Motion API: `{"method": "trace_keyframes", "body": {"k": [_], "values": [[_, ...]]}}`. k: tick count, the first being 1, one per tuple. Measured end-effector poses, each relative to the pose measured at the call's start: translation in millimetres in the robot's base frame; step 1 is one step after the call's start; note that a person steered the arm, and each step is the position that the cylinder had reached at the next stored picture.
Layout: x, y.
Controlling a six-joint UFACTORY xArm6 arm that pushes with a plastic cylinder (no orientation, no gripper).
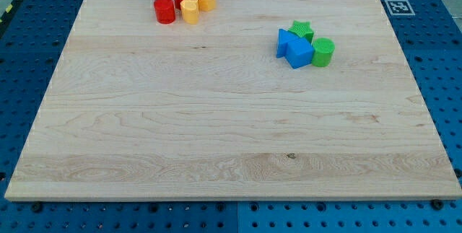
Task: Place yellow heart and red circle in a diagonal line
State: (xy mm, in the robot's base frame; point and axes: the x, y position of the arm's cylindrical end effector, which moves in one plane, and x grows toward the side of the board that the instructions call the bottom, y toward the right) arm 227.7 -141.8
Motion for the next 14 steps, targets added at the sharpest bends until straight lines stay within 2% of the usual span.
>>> {"method": "trace_keyframes", "body": {"k": [2, 3, 5, 6, 7, 8, 9, 10, 11, 12, 13, 14], "values": [[13.5, 91.3], [15.5, 93.1], [22.0, 16.4], [53.2, 34.2], [96.8, 100.2], [110.6, 123.2], [116.8, 89.5], [118.0, 24.2], [92.2, -33.1], [30.8, -28.6], [4.7, 16.8], [30.7, 85.4]]}}
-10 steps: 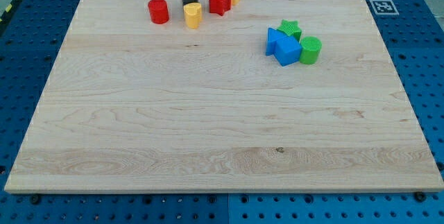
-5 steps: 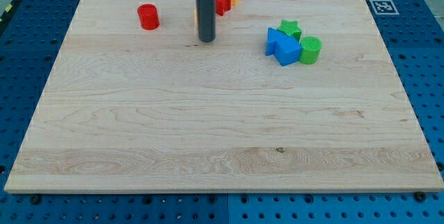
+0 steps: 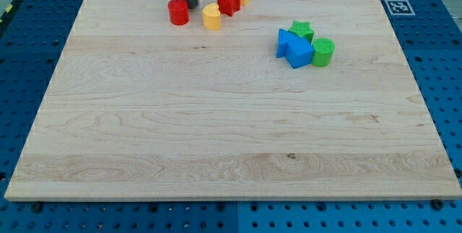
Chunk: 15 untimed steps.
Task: Place yellow heart and red circle in a diagonal line
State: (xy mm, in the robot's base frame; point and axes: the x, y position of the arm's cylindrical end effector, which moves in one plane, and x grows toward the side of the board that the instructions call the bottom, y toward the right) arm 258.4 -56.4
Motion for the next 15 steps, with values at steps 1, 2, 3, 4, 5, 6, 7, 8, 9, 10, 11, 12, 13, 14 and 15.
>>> {"method": "trace_keyframes", "body": {"k": [1, 2, 3, 4, 5, 6, 7, 8, 9, 10, 11, 12, 13, 14, 15], "values": [[69.4, 26.0], [94.6, 26.0], [107.5, 26.9], [82.0, 3.5], [61.0, 7.1], [61.0, 43.3], [86.3, 107.7], [166.0, 134.7], [196.8, 132.6], [171.9, 125.2], [168.9, 104.9], [203.3, 101.5], [269.5, 106.7], [294.7, 100.3], [263.3, 65.8]]}}
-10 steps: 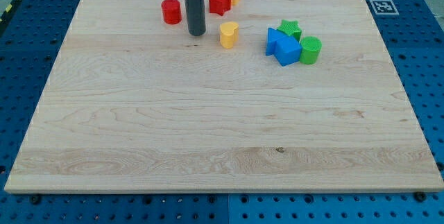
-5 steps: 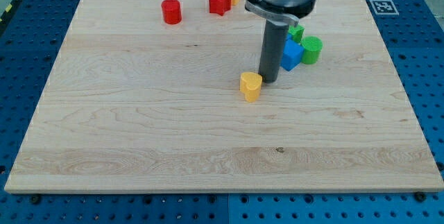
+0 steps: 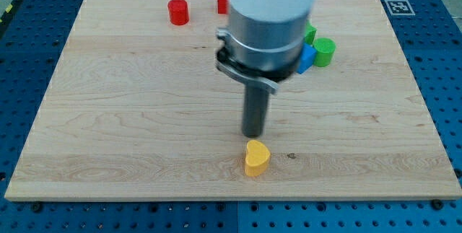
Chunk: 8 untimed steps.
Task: Place yellow heart and red circle in a diagonal line
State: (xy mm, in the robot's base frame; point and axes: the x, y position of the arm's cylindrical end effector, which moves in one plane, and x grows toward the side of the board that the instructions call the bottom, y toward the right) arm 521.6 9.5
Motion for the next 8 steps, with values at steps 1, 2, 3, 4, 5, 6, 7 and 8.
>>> {"method": "trace_keyframes", "body": {"k": [1, 2, 3, 4, 5, 6, 7, 8], "values": [[-21.6, -66.9], [-75.4, -140.9], [-139.3, -205.5], [-200.4, -248.2], [-264.5, -250.6], [-271.3, -216.6], [-269.4, -164.7], [-266.2, -137.0]]}}
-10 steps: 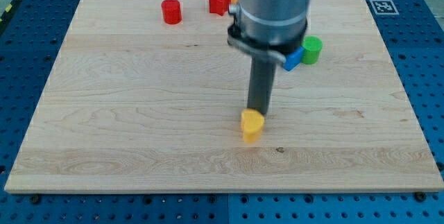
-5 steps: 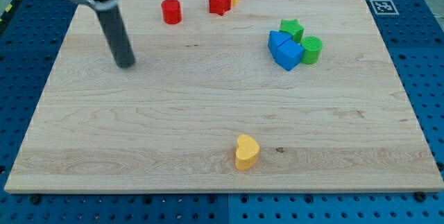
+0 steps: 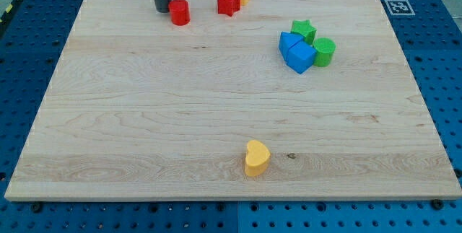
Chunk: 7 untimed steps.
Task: Place yellow heart and red circle in a diagonal line
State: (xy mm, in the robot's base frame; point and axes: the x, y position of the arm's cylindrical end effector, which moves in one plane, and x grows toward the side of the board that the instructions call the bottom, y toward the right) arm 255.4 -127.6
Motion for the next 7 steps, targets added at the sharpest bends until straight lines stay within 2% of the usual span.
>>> {"method": "trace_keyframes", "body": {"k": [3, 7], "values": [[120.4, 167.7], [56.8, 185.1]]}}
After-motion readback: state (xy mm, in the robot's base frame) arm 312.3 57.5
